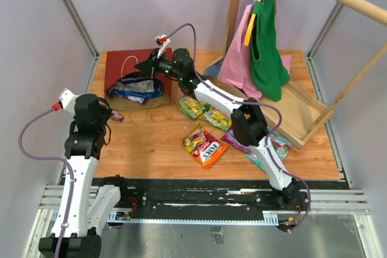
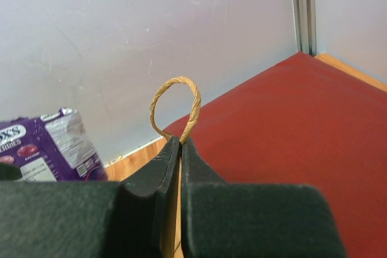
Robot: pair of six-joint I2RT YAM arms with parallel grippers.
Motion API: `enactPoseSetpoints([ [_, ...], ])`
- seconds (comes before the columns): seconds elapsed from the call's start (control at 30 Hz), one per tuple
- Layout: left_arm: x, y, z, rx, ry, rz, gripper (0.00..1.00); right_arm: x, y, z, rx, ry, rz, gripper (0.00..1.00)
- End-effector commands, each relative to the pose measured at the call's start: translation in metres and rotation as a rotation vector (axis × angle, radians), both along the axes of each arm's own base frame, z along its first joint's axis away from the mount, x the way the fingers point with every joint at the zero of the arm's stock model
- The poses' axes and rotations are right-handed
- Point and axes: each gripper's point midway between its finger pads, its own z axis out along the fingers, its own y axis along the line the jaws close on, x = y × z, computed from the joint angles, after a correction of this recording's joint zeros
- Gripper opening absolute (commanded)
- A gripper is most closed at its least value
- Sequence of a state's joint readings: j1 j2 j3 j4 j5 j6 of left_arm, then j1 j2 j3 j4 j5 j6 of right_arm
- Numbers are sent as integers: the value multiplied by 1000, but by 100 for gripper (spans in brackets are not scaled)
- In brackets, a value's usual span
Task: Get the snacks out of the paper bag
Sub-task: Place the snack at the center of the board.
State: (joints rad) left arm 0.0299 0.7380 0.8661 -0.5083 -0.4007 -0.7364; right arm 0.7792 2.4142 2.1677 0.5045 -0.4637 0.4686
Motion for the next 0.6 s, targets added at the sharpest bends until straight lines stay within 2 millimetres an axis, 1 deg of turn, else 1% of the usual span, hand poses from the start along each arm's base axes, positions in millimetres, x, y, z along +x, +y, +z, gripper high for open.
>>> enactPoseSetpoints([
  [0.0, -67, 36, -37, -19, 174, 297, 1, 1, -16, 40, 63, -69, -9, 1],
  [0.1, -94, 53, -46, -35, 239, 479, 1, 0, -14, 39, 69, -56, 0, 1],
  [0.13, -105, 56, -52, -28, 301, 522, 1, 0, -13, 38, 72, -51, 3, 1],
  [0.2, -110, 55, -63, -48, 399, 571, 1, -1, -12, 37, 77, -43, 7, 1],
  [0.23, -113, 53, -72, -59, 460, 593, 1, -2, -11, 36, 77, -40, 8, 1],
  [0.3, -119, 48, -94, -85, 563, 626, 1, -3, -11, 36, 81, -35, 11, 1],
  [0.37, -124, 42, -117, -120, 627, 642, 1, -3, -13, 34, 80, -36, 7, 1],
  [0.4, -126, 39, -127, -135, 643, 645, 0, -3, -14, 34, 78, -39, 3, 1],
  [0.47, -129, 37, -139, -167, 634, 656, 1, -2, -15, 31, 70, -40, -2, 1],
  [0.57, -132, 40, -142, -201, 595, 700, 1, -4, -15, 28, 65, -38, 1, 1],
])
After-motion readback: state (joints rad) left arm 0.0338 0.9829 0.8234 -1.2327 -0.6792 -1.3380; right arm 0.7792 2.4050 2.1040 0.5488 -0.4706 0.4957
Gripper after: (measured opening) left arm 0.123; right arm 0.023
